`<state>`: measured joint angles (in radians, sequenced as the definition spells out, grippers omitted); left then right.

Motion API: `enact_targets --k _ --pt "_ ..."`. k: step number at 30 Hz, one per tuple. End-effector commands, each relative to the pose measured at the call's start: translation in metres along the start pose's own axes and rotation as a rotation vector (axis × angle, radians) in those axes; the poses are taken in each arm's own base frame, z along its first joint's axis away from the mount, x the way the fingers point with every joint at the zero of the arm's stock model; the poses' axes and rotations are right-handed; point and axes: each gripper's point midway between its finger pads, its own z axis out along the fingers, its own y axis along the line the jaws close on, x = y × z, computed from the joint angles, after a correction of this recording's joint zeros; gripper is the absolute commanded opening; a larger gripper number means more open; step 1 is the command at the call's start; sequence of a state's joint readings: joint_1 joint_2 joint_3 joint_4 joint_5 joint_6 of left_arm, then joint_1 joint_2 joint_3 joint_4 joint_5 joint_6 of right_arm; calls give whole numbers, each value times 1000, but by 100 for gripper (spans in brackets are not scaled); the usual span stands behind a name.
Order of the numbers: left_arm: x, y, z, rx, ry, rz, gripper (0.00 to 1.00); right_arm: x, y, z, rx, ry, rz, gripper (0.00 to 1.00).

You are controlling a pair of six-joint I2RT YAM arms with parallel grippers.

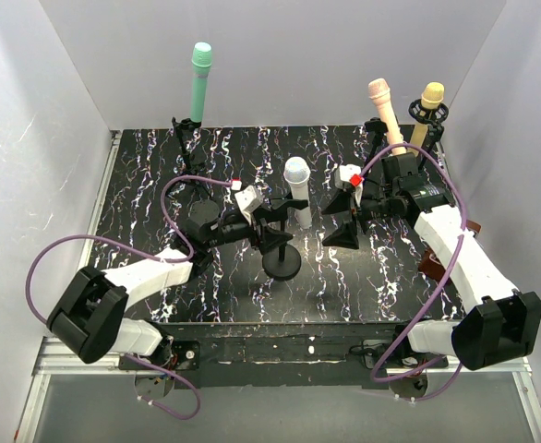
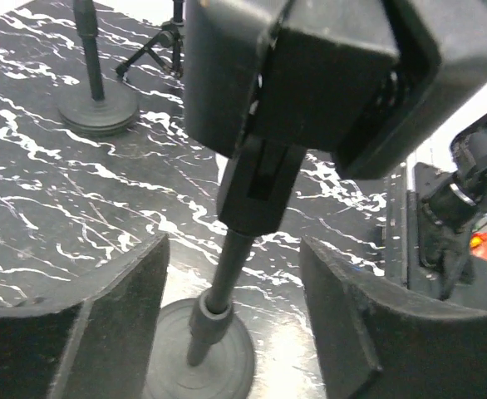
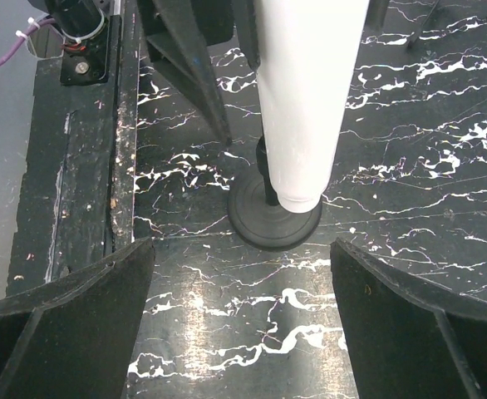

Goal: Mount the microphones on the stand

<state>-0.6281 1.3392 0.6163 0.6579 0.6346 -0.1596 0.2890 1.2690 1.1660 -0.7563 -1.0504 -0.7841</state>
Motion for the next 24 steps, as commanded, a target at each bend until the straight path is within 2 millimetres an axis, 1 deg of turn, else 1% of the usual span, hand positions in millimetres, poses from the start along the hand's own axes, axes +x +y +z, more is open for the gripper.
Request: enact_targets --k 1,3,4,5,6,7,8,9,11,12,13,14,16,19,20,24 --pt "-24 8 8 -31 -70 58 56 -10 3 -3 -3 -39 -26 92" --pt "-22 12 9 -45 -70 52 51 -10 2 -4 -1 -41 -27 92" --pt "-22 13 11 -46 -74 53 42 -10 2 -4 0 -41 -25 92" --pt "-21 14 11 -49 -76 53 28 -10 3 -4 -1 -41 -27 92" --pt "-22 16 12 -56 -80 52 18 -10 3 -4 1 -42 -28 92" --pt "-24 15 13 -52 -83 60 10 -9 2 -5 4 -41 -25 92" --pt "-26 16 12 -56 -85 71 4 -9 3 -6 6 -42 -26 93" --pt "-29 19 11 -75 -83 85 0 -9 2 -6 9 -42 -26 93" --pt "-38 27 3 -139 -94 136 0 -9 2 -9 18 -42 -25 93" --pt "-45 34 -5 -179 -104 160 0 -8 2 -10 23 -43 -23 93" --pt "-52 37 -12 -202 -112 182 0 -7 3 -11 26 -45 -26 93" --pt "-57 49 -23 -250 -111 193 0 -6 3 -12 30 -44 -27 93" --pt "-64 65 -45 -321 -104 203 0 -5 4 -13 35 -45 -28 93" --pt "-77 88 -81 -457 -82 291 0 -3 4 -14 41 -48 -32 93" --pt "-84 97 -97 -522 -90 309 0 -3 5 -14 37 -52 -31 93" --pt "-91 131 -148 -741 -90 321 0 -3 6 -14 34 -59 -32 93"
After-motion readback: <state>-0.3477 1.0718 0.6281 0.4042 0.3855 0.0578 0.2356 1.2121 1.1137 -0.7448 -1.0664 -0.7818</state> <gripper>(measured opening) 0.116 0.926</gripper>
